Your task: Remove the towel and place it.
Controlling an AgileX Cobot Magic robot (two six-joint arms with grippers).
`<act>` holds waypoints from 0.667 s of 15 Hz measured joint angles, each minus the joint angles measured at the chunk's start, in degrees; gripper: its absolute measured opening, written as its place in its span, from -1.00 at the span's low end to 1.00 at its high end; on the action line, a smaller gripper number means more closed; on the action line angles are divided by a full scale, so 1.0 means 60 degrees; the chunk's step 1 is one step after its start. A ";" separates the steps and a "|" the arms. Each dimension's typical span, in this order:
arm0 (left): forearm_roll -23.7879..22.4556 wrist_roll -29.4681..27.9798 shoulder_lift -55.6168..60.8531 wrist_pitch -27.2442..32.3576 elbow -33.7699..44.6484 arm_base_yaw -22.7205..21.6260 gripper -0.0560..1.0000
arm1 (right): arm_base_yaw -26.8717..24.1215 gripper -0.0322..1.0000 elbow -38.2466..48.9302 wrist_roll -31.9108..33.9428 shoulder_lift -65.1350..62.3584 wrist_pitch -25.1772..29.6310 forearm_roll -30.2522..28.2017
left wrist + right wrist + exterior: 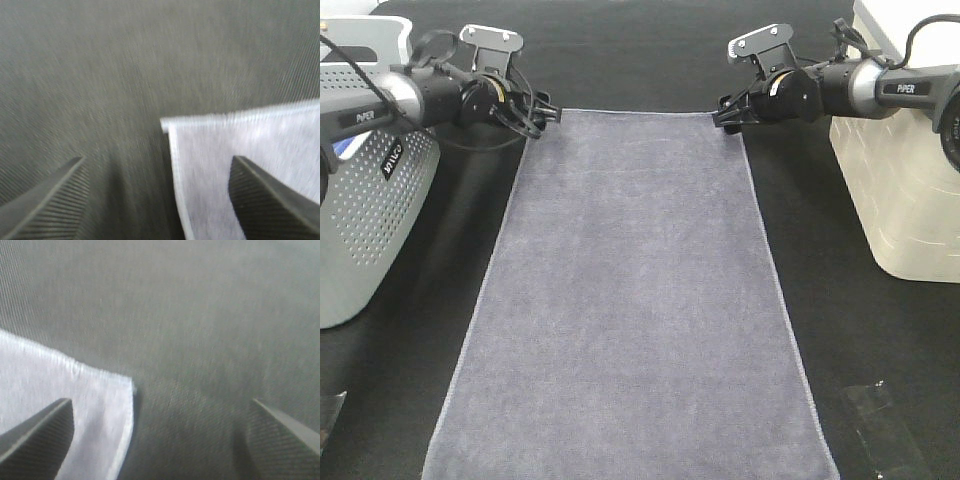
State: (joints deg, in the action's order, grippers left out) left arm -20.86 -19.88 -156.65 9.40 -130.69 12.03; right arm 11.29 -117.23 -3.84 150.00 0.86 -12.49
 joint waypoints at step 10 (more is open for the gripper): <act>0.1652 0.0000 0.0048 0.1900 -0.2836 0.0134 0.51 | 0.0000 0.48 0.0000 -0.0010 -0.1853 0.1557 0.1461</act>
State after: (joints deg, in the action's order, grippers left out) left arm -10.94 -19.88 -156.36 20.80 -147.71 12.83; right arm 11.29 -117.23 -3.90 138.88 10.20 -3.72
